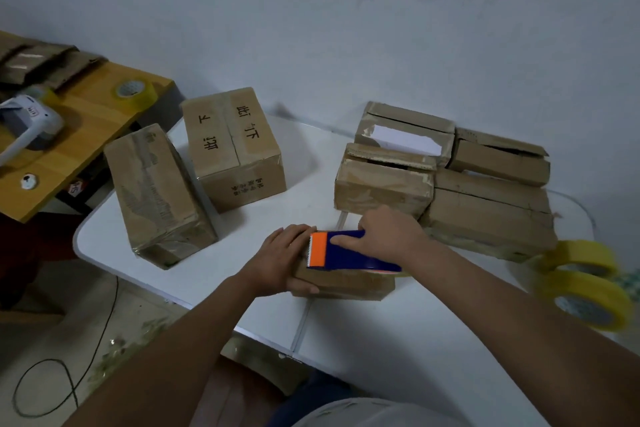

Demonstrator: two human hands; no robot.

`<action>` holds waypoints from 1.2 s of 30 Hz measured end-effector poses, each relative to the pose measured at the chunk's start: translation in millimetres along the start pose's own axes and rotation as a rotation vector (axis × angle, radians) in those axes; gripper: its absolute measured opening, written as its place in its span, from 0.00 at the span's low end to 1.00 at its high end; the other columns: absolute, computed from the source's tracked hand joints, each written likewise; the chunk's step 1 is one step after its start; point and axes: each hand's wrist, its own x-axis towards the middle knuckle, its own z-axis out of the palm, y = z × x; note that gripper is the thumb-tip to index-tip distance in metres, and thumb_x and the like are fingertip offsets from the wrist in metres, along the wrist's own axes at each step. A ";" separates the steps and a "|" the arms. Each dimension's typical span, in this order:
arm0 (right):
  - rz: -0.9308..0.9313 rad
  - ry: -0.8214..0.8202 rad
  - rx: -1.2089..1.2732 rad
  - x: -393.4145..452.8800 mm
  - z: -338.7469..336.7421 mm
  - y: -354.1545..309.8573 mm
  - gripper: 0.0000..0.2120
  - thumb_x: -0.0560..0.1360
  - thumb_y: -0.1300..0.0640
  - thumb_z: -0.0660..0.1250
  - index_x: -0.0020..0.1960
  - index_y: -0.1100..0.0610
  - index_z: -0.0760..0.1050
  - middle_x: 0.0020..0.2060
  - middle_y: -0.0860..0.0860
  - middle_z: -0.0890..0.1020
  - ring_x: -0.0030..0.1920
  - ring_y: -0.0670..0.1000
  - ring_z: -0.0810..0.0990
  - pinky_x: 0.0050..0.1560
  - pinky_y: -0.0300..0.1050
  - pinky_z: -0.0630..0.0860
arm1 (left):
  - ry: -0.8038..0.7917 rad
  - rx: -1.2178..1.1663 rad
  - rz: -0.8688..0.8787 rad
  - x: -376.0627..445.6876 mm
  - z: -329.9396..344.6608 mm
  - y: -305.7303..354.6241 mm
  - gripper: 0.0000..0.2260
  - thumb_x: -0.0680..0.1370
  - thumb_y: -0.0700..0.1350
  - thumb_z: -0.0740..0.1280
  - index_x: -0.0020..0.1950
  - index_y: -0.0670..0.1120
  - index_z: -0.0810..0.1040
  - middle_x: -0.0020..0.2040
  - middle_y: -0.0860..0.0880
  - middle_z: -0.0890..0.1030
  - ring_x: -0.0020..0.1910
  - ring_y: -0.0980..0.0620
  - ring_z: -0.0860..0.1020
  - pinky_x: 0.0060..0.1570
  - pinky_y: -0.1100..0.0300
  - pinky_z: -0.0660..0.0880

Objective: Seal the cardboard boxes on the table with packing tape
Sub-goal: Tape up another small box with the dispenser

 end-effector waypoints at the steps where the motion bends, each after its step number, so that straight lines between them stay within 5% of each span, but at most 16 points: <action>1: -0.005 -0.001 0.007 -1.5 -2.3 6.4 0.32 0.70 0.24 0.56 0.31 0.54 0.71 0.26 0.48 0.74 0.28 0.47 0.73 0.29 0.40 0.68 | -0.002 0.006 0.003 0.1 0.5 -1.4 0.50 0.67 0.76 0.65 0.80 0.51 0.52 0.77 0.51 0.60 0.75 0.52 0.59 0.75 0.47 0.58; 6: 0.016 -0.017 0.024 -23.5 -6.3 73.9 0.37 0.68 0.21 0.53 0.35 0.55 0.77 0.29 0.49 0.78 0.31 0.47 0.76 0.32 0.43 0.73 | -0.031 0.030 -0.022 5.3 -0.8 -2.3 0.51 0.65 0.78 0.63 0.79 0.51 0.54 0.76 0.49 0.61 0.73 0.50 0.61 0.74 0.48 0.59; 9: 0.013 -0.028 0.049 -32.6 8.5 93.4 0.32 0.69 0.23 0.54 0.32 0.51 0.72 0.27 0.49 0.75 0.30 0.46 0.74 0.30 0.41 0.64 | -0.038 0.045 -0.034 6.3 1.8 -3.2 0.52 0.65 0.78 0.64 0.80 0.51 0.53 0.76 0.50 0.60 0.73 0.51 0.61 0.74 0.49 0.57; 15: 0.010 -0.065 0.174 -35.5 24.4 99.6 0.31 0.70 0.26 0.56 0.38 0.53 0.77 0.32 0.50 0.79 0.35 0.49 0.78 0.37 0.45 0.73 | -0.041 0.072 -0.029 3.8 -0.6 -1.2 0.52 0.65 0.77 0.65 0.80 0.51 0.54 0.76 0.51 0.61 0.72 0.53 0.61 0.73 0.50 0.58; 26: -0.024 -0.014 0.200 -24.0 42.0 78.7 0.41 0.65 0.22 0.48 0.38 0.58 0.79 0.29 0.50 0.76 0.31 0.48 0.74 0.35 0.44 0.70 | -0.190 0.212 -0.001 -4.1 -25.6 -19.9 0.51 0.66 0.74 0.68 0.80 0.52 0.51 0.78 0.52 0.58 0.76 0.52 0.58 0.76 0.49 0.51; 30: -0.020 -0.027 0.273 -25.1 45.2 81.4 0.40 0.64 0.23 0.48 0.39 0.57 0.79 0.31 0.51 0.78 0.34 0.50 0.78 0.40 0.47 0.75 | -0.185 0.285 -0.041 2.9 -24.4 -1.6 0.48 0.69 0.79 0.51 0.80 0.49 0.54 0.79 0.50 0.58 0.77 0.50 0.56 0.77 0.48 0.45; 36: 0.001 -0.056 0.352 -28.6 50.1 84.1 0.37 0.63 0.21 0.48 0.39 0.52 0.77 0.33 0.49 0.79 0.34 0.48 0.78 0.36 0.43 0.72 | -0.051 0.315 -0.269 17.6 20.0 42.0 0.34 0.78 0.66 0.34 0.81 0.52 0.39 0.81 0.52 0.40 0.79 0.51 0.36 0.77 0.45 0.36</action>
